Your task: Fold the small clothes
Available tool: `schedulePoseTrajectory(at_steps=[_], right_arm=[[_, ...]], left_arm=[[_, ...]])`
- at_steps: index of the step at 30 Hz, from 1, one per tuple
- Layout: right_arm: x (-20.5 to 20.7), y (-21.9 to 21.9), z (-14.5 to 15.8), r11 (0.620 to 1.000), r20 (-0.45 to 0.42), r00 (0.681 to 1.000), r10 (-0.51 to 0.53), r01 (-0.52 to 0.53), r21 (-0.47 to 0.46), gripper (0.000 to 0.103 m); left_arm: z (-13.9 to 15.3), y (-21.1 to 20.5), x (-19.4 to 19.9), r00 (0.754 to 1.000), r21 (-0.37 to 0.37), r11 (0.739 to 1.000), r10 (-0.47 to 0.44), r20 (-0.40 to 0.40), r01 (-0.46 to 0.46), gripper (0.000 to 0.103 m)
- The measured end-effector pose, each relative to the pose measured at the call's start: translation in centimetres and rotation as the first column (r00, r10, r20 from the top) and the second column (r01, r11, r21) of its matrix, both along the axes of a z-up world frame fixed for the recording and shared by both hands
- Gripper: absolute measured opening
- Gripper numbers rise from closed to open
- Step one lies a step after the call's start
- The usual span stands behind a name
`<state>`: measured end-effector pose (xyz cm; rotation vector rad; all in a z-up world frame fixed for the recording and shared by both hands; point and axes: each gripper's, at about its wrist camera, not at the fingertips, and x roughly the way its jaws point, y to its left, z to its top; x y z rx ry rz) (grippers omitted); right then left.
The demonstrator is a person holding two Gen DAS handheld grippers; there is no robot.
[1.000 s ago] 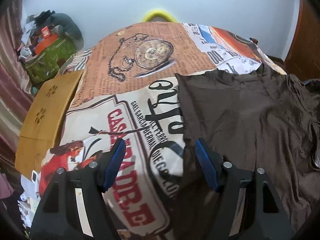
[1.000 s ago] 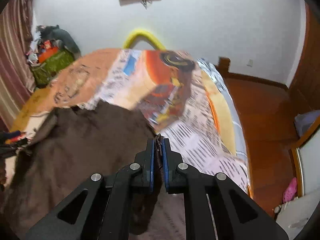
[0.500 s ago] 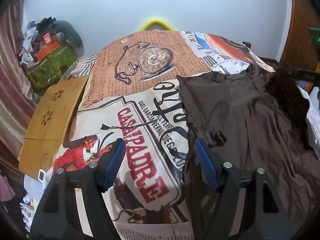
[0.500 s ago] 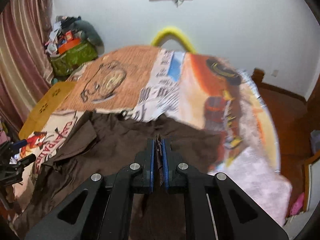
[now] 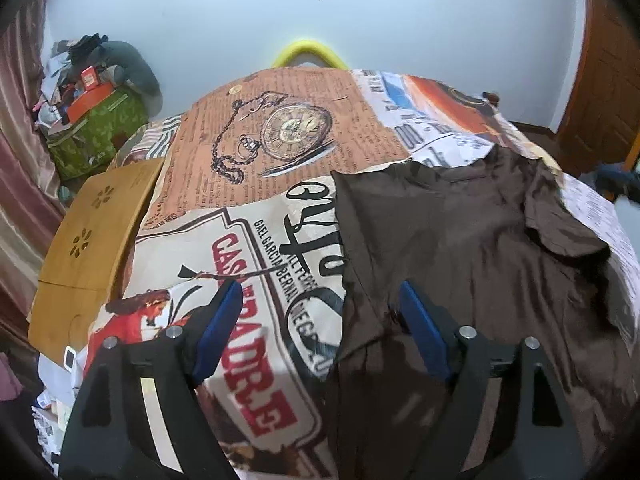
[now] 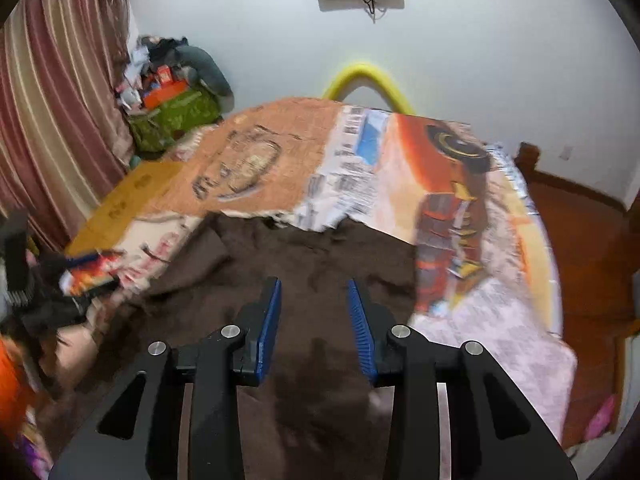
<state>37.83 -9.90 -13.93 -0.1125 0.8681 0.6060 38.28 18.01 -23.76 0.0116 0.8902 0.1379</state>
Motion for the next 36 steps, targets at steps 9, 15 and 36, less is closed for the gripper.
schedulePoseTrajectory(at_steps=[9, 15, 36], right_arm=[[-0.5, 0.8, -7.7, 0.991, -0.101, 0.994, 0.049, -0.061, -0.12, 0.032], [1.9, 1.1, -8.2, 0.998, -0.135, 0.99, 0.048, -0.053, -0.036, 0.031], [-9.3, -5.4, 4.7, 1.0, 0.08, 0.997, -0.008, 0.007, 0.007, 0.065]], left_arm=[[-5.1, -0.9, 4.3, 0.991, -0.03, 1.0, -0.001, -0.134, -0.003, 0.081], [-5.8, -1.1, 6.2, 0.985, -0.133, 0.991, -0.016, -0.171, -0.007, 0.084], [7.3, -3.9, -7.1, 1.0, 0.01, 1.0, -0.02, -0.012, 0.021, 0.091]])
